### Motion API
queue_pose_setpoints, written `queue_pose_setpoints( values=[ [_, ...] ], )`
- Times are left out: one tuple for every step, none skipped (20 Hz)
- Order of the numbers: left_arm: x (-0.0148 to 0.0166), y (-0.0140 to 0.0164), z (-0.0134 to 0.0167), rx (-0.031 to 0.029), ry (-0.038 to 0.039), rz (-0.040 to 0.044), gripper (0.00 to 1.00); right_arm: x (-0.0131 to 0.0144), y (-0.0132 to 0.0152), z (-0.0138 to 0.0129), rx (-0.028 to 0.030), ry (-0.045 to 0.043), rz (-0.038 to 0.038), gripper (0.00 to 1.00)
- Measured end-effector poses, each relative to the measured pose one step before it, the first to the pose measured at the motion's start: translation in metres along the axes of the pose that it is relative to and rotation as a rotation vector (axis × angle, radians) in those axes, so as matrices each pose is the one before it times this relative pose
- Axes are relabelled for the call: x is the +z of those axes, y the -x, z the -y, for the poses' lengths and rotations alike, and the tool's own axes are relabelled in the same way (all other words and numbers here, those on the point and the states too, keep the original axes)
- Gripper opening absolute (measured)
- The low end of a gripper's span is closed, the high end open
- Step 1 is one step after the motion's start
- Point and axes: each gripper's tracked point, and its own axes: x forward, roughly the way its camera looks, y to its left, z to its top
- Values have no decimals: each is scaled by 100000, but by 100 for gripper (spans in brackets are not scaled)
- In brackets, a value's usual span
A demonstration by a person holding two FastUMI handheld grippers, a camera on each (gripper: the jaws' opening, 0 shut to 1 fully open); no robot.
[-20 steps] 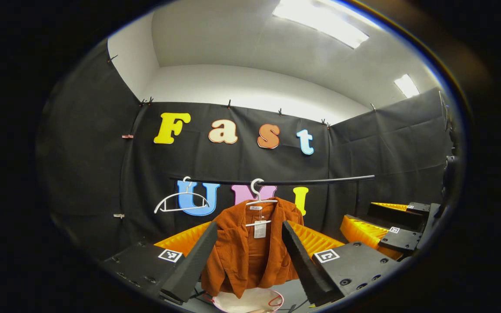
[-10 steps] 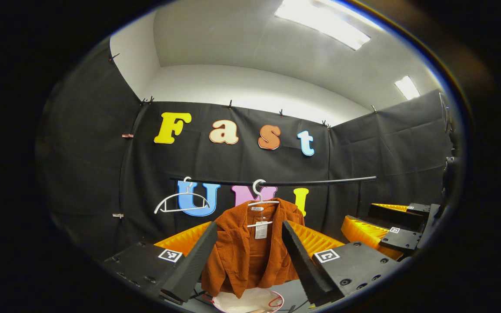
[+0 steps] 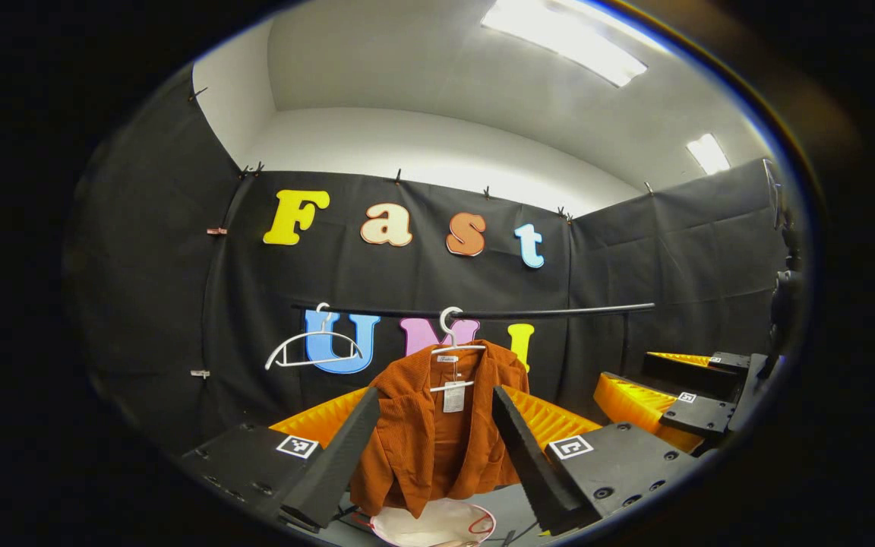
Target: Grasp the clothes on the hanger with both hands and then place them into the laundry hamper below.
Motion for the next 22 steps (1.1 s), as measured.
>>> queue_pose_setpoints(
  values=[
    [-53, 12, -210, -674, -152, -393, 94, -111, -2, -187, -759, 70, -381, 97],
    [-246, -113, -297, -759, -183, -434, 94, -239, 34, -164, -779, 94, -441, 96],
    [-133, 1, -159, -877, -54, -459, 94, -187, 74, -164, -826, 177, -490, 96],
    [-243, -88, -223, -1013, 127, -493, 94, -197, 51, -264, -808, 182, -475, 97],
    [-30, -1, -266, -857, 247, -275, 94, -116, 121, -261, -607, 195, -129, 97],
    [-202, 25, -227, -929, 327, -284, 94, -129, -31, -236, -683, 258, -64, 97],
    [-36, 48, -215, -941, 303, -214, 94, -132, 14, -230, -723, 294, -86, 97],
    [-135, 76, -217, -599, 186, -95, 94, -192, 10, -138, -702, 267, -294, 97],
    [-38, 11, -249, -464, 199, -6, 94, -128, -34, -160, -609, 294, -344, 97],
    [-199, -104, -152, -449, 330, -177, 94, -215, -100, 4, -679, 439, -598, 97],
    [-136, -156, -75, -443, 441, -242, 94, -207, -120, 15, -471, 557, -409, 97],
    [-327, -270, -84, -384, 328, -424, 94, -231, -231, 142, -598, 591, -325, 97],
    [-166, -377, -135, -277, 198, -518, 94, -212, -379, 95, -435, 361, -291, 97],
    [-359, -372, -140, -70, 112, -226, 94, -276, -679, 77, -67, -69, -287, 97],
    [-148, -548, -155, 151, 114, -193, 94, -263, -685, -16, 259, -407, -212, 97],
    [-316, -564, -62, 372, 45, -223, 94, -446, -923, 20, 514, -473, -227, 97],
    [-245, -703, -183, 531, -30, -171, 94, -481, -988, -11, 616, -256, -220, 97],
    [-230, -950, -133, 582, 10, 7, 94, -507, -1157, 54, 770, -80, 76, 97],
    [-148, -1025, -177, 731, 101, 268, 94, -434, -1183, 52, 1128, 36, 288, 97],
    [-241, -1189, -197, 917, 264, 615, 94, -389, -1410, 49, 1215, -225, 832, 97],
    [-90, -1228, -93, 1417, 543, 684, 94, -482, -1650, 100, 1291, -559, 285, 97],
    [-434, -1324, 99, 960, 684, 101, 94, -817, -1477, 6, 1743, -573, -655, 97]
  ],
)
